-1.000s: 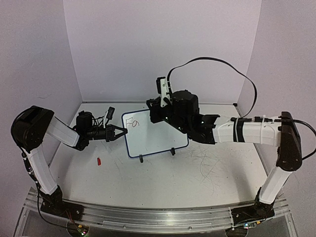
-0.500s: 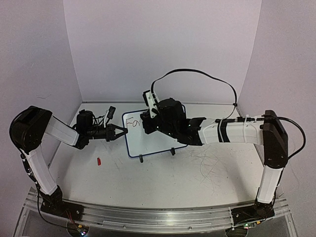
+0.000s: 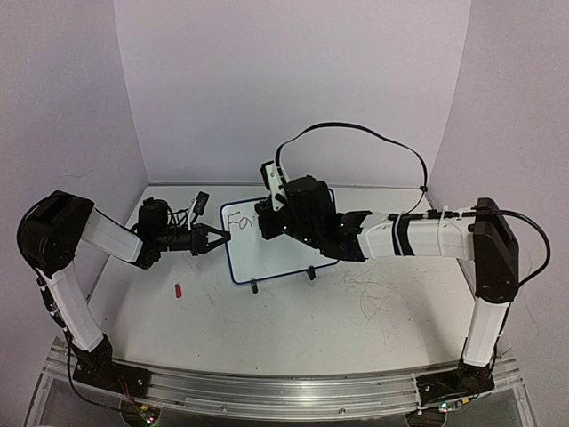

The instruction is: Write a sentence on the whiteboard

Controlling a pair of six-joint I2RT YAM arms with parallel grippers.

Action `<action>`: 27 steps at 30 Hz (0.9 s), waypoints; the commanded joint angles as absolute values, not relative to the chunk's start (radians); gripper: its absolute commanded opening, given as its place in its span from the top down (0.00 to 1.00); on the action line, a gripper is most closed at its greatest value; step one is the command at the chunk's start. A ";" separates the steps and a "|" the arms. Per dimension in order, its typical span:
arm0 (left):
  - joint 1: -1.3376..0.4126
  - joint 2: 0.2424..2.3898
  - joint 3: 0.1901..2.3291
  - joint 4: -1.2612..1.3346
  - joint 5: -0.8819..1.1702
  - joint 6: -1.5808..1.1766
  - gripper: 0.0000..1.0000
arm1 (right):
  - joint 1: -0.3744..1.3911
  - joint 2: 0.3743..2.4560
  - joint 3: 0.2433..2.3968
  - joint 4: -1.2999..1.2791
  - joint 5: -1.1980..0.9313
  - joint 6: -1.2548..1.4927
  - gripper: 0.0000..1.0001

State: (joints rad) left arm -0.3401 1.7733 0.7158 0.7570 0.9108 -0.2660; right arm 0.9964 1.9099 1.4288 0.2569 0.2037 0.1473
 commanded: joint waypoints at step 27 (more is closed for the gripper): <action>-0.359 1.755 0.736 0.698 0.852 -0.204 1.00 | 0.987 2.015 1.552 0.328 0.270 0.144 1.00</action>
